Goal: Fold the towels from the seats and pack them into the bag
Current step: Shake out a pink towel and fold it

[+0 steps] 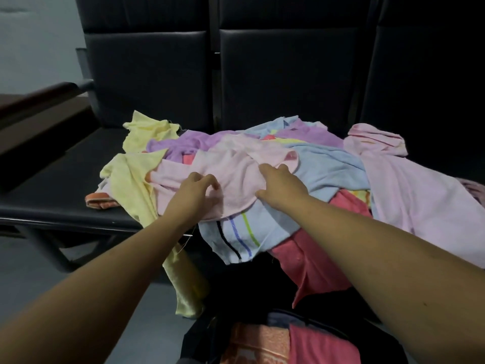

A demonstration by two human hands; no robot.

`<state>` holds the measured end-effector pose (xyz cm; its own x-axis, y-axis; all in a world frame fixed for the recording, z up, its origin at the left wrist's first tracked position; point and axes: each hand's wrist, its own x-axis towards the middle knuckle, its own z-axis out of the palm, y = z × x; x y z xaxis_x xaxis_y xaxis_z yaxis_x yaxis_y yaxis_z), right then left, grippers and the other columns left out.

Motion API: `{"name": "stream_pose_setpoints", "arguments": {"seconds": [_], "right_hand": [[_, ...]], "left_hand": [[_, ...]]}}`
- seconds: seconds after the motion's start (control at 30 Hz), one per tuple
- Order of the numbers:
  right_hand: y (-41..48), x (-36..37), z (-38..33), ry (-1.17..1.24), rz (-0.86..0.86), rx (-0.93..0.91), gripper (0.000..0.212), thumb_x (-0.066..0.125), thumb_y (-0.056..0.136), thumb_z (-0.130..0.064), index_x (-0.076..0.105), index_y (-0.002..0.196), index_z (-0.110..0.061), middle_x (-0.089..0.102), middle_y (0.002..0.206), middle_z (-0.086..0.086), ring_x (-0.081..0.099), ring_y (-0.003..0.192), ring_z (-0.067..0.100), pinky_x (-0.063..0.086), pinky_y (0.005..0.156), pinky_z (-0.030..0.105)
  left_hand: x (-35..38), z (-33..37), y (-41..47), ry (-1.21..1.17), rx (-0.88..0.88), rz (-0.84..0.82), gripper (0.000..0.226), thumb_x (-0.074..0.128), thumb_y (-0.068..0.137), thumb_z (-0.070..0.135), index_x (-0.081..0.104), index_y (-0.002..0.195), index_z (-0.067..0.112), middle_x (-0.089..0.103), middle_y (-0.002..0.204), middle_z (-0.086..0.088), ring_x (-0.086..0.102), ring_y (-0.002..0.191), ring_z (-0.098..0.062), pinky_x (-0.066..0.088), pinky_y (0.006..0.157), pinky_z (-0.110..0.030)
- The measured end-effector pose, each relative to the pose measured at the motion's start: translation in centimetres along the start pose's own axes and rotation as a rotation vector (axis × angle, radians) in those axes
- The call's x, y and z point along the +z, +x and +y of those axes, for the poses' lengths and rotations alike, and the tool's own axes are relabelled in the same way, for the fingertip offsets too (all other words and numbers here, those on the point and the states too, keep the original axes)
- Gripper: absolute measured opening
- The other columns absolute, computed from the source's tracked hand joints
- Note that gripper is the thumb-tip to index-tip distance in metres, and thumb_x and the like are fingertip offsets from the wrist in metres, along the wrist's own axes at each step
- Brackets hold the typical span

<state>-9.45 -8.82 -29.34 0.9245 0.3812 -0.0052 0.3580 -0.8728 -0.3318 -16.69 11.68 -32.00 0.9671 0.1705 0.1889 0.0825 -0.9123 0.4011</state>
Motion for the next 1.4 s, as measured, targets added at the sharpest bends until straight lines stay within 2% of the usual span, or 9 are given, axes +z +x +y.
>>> {"name": "stream_pose_setpoints", "arguments": {"seconds": [0.17,0.27,0.37,0.5,0.87,1.03,1.2,1.33,1.4], "right_hand": [[1.3,0.0,0.5,0.113,0.162,0.019,0.020,0.063,0.098,-0.035,0.071,0.104,-0.019,0.063,0.113,0.011,0.061,0.101,0.032,0.043,0.074,0.034],[1.2,-2.2,0.5,0.272,0.319,0.013,0.015,0.058,0.099,-0.027,0.068,0.093,-0.016,0.054,0.110,0.007,0.055,0.096,0.026,0.048,0.082,0.036],[0.2,-6.0,0.2,0.610,0.428,0.004,0.020,0.050,0.100,-0.020,0.051,0.081,-0.017,0.053,0.085,0.000,0.050,0.078,0.018,0.044,0.074,0.034],[-2.7,-11.1,0.2,0.764,0.509,-0.016,0.020,0.050,0.103,-0.028,0.053,0.088,-0.014,0.049,0.073,-0.008,0.044,0.065,0.006,0.037,0.058,0.020],[-13.2,-22.3,3.2,0.828,0.798,-0.034,0.026,0.048,0.105,-0.036,0.053,0.088,-0.017,0.053,0.080,-0.008,0.047,0.071,0.004,0.040,0.063,0.020],[-17.3,-25.0,4.6,0.782,0.712,0.025,0.035,0.050,0.103,-0.041,0.061,0.101,-0.007,0.060,0.087,0.001,0.054,0.077,0.012,0.047,0.070,0.030],[-20.6,-27.7,4.6,0.761,0.659,-0.164,0.031,0.066,0.095,-0.041,0.064,0.094,-0.011,0.062,0.081,-0.003,0.054,0.070,0.006,0.045,0.062,0.020],[-22.5,-27.5,6.6,0.531,0.221,-0.171,0.023,0.087,0.077,-0.029,0.071,0.084,-0.015,0.070,0.077,-0.003,0.063,0.070,0.010,0.050,0.068,0.030],[-23.3,-27.0,8.2,0.466,0.144,-0.081,0.019,0.087,0.077,-0.028,0.074,0.077,-0.013,0.070,0.072,0.000,0.064,0.069,0.015,0.050,0.067,0.033]], "left_hand": [[-1.1,0.3,1.2,-0.095,0.020,0.094,0.010,0.065,0.094,0.015,0.069,0.103,0.013,0.062,0.105,-0.008,0.059,0.095,-0.028,0.040,0.077,-0.031],[-3.3,2.3,1.4,-0.202,0.001,0.220,0.010,0.058,0.101,0.019,0.063,0.106,0.012,0.069,0.101,-0.008,0.057,0.083,-0.021,0.041,0.067,-0.032],[-5.8,4.7,1.9,-0.326,0.018,0.267,0.010,0.055,0.103,0.025,0.056,0.104,0.015,0.065,0.087,0.002,0.052,0.068,-0.009,0.039,0.055,-0.026],[-9.1,8.4,2.6,-0.351,0.087,0.310,0.007,0.055,0.102,0.023,0.052,0.096,0.021,0.053,0.068,0.010,0.044,0.061,-0.005,0.032,0.051,-0.018],[-15.2,19.9,-1.3,-0.361,0.323,0.207,0.018,0.059,0.101,0.032,0.070,0.105,0.018,0.065,0.084,0.009,0.056,0.072,-0.002,0.039,0.059,-0.015],[-17.1,23.7,-3.9,-0.535,0.253,0.149,0.019,0.057,0.102,0.029,0.070,0.096,0.016,0.059,0.068,0.010,0.050,0.057,-0.003,0.039,0.049,-0.019],[-20.2,26.5,-5.9,-0.822,0.213,0.143,0.024,0.055,0.103,0.021,0.068,0.083,0.018,0.059,0.059,0.012,0.047,0.051,0.001,0.039,0.049,-0.015],[-22.3,26.2,-6.1,-0.802,0.160,0.196,0.025,0.055,0.101,0.021,0.068,0.080,0.023,0.063,0.073,0.002,0.056,0.073,-0.015,0.046,0.069,-0.029],[-22.7,25.3,-6.2,-0.736,0.110,0.219,0.024,0.055,0.101,0.021,0.068,0.081,0.022,0.062,0.076,-0.001,0.055,0.075,-0.019,0.045,0.068,-0.030]]}}
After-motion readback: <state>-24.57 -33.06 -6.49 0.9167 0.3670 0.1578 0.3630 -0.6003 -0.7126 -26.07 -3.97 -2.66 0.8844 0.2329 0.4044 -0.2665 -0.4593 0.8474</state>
